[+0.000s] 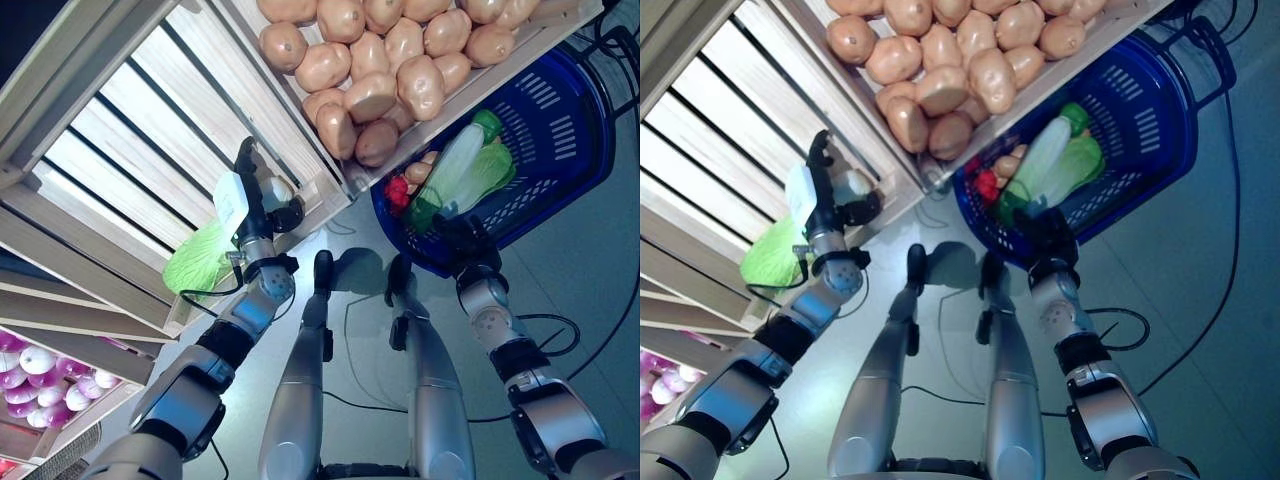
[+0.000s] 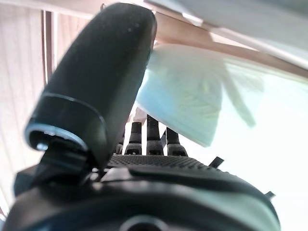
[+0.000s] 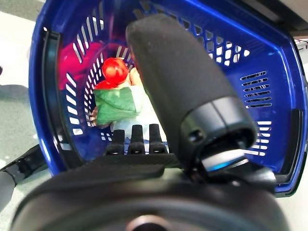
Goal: Put vegetables into the basket
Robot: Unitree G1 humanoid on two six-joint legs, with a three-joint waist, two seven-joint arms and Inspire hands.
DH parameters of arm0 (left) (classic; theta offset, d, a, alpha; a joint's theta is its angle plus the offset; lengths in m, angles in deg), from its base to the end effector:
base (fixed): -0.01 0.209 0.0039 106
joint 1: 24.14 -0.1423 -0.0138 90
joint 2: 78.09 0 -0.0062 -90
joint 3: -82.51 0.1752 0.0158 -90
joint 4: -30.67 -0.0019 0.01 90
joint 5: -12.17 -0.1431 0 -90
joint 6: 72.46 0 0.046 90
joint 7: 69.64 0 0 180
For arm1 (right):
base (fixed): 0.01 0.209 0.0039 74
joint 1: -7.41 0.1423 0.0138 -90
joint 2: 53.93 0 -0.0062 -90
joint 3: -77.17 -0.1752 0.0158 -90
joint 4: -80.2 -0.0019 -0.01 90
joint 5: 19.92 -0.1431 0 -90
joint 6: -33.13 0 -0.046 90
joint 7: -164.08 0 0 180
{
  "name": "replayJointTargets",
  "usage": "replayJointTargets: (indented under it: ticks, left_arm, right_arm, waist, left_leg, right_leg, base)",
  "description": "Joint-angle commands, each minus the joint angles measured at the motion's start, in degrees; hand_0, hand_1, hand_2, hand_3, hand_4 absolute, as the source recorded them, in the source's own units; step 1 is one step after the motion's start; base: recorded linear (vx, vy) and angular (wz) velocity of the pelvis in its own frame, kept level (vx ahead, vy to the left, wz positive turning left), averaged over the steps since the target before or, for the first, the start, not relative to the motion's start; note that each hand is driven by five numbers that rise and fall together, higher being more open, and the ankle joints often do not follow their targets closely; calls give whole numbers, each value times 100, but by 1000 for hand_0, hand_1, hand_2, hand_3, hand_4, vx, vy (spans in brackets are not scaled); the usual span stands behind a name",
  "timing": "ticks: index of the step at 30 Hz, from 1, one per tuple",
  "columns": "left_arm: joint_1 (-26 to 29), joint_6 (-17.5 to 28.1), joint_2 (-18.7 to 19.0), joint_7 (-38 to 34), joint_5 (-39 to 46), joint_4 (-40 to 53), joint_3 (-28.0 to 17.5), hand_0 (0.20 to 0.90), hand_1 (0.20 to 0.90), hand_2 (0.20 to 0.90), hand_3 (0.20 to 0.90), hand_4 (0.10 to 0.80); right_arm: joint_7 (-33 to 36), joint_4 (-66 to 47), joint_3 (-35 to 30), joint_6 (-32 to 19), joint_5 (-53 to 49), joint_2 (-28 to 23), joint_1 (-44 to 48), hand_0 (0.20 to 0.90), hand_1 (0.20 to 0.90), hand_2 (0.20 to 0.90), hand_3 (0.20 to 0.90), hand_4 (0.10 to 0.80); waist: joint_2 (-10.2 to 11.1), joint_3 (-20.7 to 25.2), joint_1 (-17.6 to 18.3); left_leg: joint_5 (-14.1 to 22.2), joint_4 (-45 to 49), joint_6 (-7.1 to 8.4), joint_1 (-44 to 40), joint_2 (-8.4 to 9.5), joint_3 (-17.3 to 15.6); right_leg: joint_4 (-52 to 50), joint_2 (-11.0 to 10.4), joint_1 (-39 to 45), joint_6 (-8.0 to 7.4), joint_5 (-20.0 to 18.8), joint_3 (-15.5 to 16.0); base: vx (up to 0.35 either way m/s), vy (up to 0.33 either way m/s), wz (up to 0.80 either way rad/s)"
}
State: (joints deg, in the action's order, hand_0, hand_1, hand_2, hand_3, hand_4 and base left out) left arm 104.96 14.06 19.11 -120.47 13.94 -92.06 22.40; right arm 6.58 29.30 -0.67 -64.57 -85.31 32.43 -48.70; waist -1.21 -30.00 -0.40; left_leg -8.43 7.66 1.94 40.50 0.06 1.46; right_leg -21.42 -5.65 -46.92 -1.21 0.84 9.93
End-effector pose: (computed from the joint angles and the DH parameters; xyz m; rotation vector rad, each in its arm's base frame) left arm 0.3126 0.1398 0.0956 0.6172 -0.2522 0.5129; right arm 0.3084 -0.1842 0.0806 0.6676 0.1681 -0.3849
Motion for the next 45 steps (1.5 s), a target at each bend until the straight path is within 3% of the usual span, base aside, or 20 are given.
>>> replayJointTargets:
  ticks: [1, 9, 12, 15, 34, 35, 36, 45]
  left_arm:
    - [-149, -619, 191, 96, 146, -807, -552, 900, 900, 900, 900, 800]
    - [-336, -707, 288, 104, -38, -1035, -640, 900, 900, 900, 900, 800]
    - [-279, -1276, 401, -14, -323, -1156, -533, 900, 900, 900, 900, 800]
    - [-228, -1398, 490, -149, -87, -1316, -541, 900, 900, 900, 900, 800]
    - [-413, -1211, 432, 69, 444, -1726, -811, 900, 900, 900, 900, 800]
    - [-413, -1180, 417, 55, 464, -1749, -813, 455, 455, 455, 455, 504]
    - [-415, -1158, 417, 80, 463, -1760, -821, 300, 300, 300, 300, 400]
    - [-447, -1119, 427, 142, 514, -1717, -822, 300, 300, 300, 300, 400]
  right_arm:
    - [45, -453, -64, -188, 252, -234, -279, 900, 900, 900, 900, 800]
    - [-44, -481, -91, -231, 240, -311, -371, 900, 900, 900, 900, 800]
    - [-78, -453, -88, -221, 214, -347, -342, 900, 900, 900, 900, 800]
    - [-149, -381, -82, -222, 157, -400, -308, 900, 900, 900, 900, 800]
    - [-181, -402, -100, -319, 187, -386, -354, 900, 900, 900, 900, 800]
    - [-192, -390, -109, -310, 193, -385, -345, 900, 900, 900, 900, 800]
    - [-181, -393, -110, -311, 197, -380, -343, 900, 900, 900, 900, 800]
    - [-227, -373, -135, -321, 189, -404, -351, 900, 900, 900, 900, 800]
  waist:
    - [12, 21, 30]
    - [-35, 21, 20]
    - [-39, 21, 17]
    - [-37, 21, 26]
    - [-77, 21, 31]
    - [-76, 21, 33]
    - [-75, 21, 33]
    - [-79, 21, 22]
  left_leg:
    - [14, 437, 72, 337, 206, -167]
    - [17, 481, 85, 415, 184, -171]
    - [1, 461, 88, 414, 174, -182]
    - [3, 451, 90, 407, 170, -189]
    - [-18, 421, 95, 420, 176, -193]
    - [-21, 416, 97, 414, 176, -194]
    - [-21, 414, 99, 411, 173, -198]
    - [-14, 398, 81, 394, 179, -203]
  right_leg:
    - [558, 106, 379, -197, -619, 74]
    - [504, 87, 305, -186, -576, 57]
    - [523, 82, 310, -189, -583, 67]
    - [531, 85, 313, -185, -573, 64]
    - [560, 78, 297, -167, -560, 60]
    - [567, 78, 307, -167, -561, 63]
    - [574, 76, 315, -166, -559, 63]
    - [590, 83, 336, -159, -551, 70]
  base:
    - [0, 0, 0]
    - [0, 0, 0]
    - [0, 0, 0]
    - [0, 0, 0]
    - [0, 0, 0]
    - [0, 0, 0]
    - [0, 0, 0]
    - [0, 0, 0]
